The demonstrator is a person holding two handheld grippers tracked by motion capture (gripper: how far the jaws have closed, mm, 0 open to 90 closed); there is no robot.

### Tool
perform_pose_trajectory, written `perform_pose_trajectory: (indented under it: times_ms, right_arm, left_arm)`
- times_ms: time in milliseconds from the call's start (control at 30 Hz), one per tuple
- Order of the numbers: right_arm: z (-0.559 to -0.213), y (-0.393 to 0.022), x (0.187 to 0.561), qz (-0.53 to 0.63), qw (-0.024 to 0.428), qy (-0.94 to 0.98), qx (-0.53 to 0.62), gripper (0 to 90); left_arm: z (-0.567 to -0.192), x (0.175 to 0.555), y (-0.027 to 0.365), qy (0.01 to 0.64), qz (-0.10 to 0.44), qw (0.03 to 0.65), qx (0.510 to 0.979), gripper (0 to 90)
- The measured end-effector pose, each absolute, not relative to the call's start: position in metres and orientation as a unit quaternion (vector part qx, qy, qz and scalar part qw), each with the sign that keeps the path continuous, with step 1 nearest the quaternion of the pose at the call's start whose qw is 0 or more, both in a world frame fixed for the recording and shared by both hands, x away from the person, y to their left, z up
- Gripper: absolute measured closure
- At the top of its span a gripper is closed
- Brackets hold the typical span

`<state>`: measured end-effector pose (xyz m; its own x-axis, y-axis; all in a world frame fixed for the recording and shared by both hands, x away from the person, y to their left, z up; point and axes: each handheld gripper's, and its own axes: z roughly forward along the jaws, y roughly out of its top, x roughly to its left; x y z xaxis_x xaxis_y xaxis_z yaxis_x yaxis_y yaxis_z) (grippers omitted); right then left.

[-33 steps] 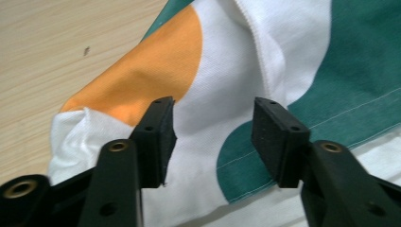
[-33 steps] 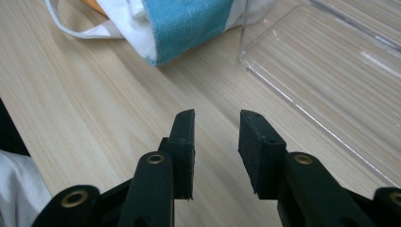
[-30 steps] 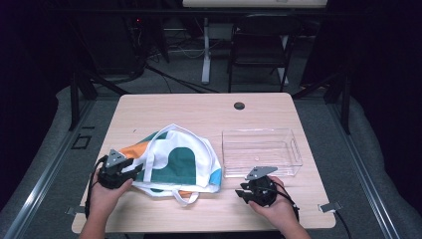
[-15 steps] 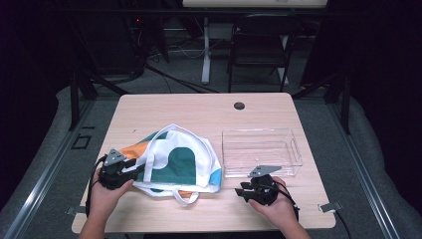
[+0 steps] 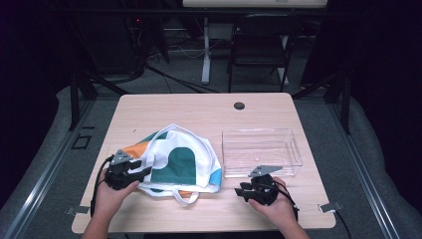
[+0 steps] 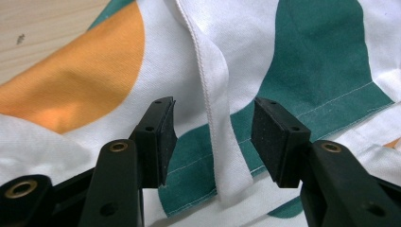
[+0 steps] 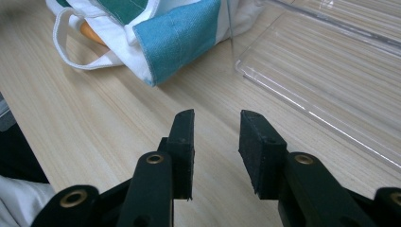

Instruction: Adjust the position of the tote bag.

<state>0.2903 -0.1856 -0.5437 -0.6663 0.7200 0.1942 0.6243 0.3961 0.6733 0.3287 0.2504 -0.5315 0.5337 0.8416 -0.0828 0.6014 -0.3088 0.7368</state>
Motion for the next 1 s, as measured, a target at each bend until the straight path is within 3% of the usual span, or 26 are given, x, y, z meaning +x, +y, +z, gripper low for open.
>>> perform_pose_trajectory:
  times_ms: [1000]
  right_arm:
    - [-0.5475, -0.1846, 0.2925, 0.382, 0.044, 0.823, 0.417, 68.4]
  left_arm:
    - [-0.5418, 0.3331, 0.2422, 0.459, 0.137, 0.347, 0.807, 70.5]
